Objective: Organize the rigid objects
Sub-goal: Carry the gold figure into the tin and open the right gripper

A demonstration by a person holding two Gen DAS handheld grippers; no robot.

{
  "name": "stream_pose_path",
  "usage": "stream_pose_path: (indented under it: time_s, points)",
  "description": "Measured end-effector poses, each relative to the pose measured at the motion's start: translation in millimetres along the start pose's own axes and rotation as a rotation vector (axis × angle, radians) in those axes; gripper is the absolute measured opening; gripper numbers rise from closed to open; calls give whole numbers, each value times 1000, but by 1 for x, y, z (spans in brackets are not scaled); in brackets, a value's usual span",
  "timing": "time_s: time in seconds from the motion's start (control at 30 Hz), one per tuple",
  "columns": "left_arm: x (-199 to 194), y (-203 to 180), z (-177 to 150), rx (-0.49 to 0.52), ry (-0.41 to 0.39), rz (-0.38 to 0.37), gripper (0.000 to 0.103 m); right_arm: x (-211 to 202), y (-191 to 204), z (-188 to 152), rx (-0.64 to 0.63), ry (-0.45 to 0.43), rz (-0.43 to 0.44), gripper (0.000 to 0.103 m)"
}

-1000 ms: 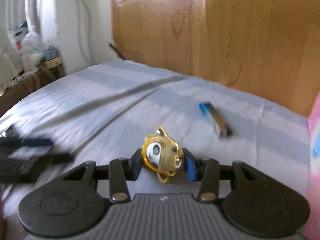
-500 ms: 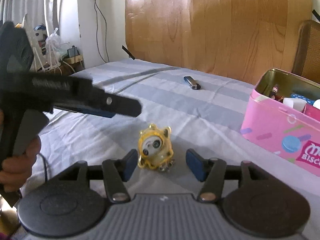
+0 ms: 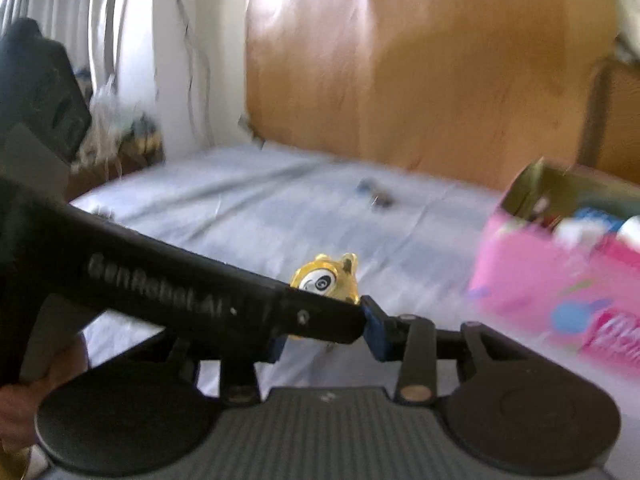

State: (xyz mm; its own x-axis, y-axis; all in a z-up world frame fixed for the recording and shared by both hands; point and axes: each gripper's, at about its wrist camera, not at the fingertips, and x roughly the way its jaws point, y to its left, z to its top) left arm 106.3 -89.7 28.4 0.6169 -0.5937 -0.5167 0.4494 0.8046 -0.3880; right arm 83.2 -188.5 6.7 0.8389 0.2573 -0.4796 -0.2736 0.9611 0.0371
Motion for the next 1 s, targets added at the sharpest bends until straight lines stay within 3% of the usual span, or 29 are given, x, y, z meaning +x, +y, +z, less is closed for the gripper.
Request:
stream_pose_path:
  time_s: [0.1, 0.23, 0.33, 0.47, 0.5, 0.53, 0.57, 0.6, 0.63, 0.8, 0.9, 1.0]
  points:
    - [13, -28, 30, 86, -34, -41, 54, -21, -20, 15, 9, -106, -85, 38]
    - [50, -59, 61, 175, -39, -82, 54, -31, -60, 33, 54, -176, -195, 38]
    - [87, -69, 72, 187, -1, -102, 54, -25, -91, 38, 109, -175, -250, 36]
    - [125, -78, 74, 192, 44, -99, 56, -16, -131, 32, 170, -100, -281, 35]
    - [133, -80, 75, 203, 45, -88, 64, -11, -139, 32, 164, -76, -305, 28]
    - [138, -83, 78, 210, 41, -71, 69, -7, -144, 31, 149, -57, -347, 28]
    - [141, -86, 79, 220, 30, -45, 70, -2, -149, 31, 126, -44, -398, 32]
    - [141, -88, 81, 231, 19, -34, 71, 4, -154, 30, 111, -34, -453, 51]
    - [138, -90, 80, 238, 2, -32, 71, 4, -160, 30, 115, -45, -495, 58]
    - [102, -97, 82, 290, -91, -22, 71, -17, -149, 24, 115, -143, -491, 56]
    - [68, -88, 87, 259, -153, -45, 74, -26, -136, 30, 123, -194, -415, 56]
    - [31, -67, 91, 213, -234, 1, 74, -31, -115, 40, 100, -218, -350, 56]
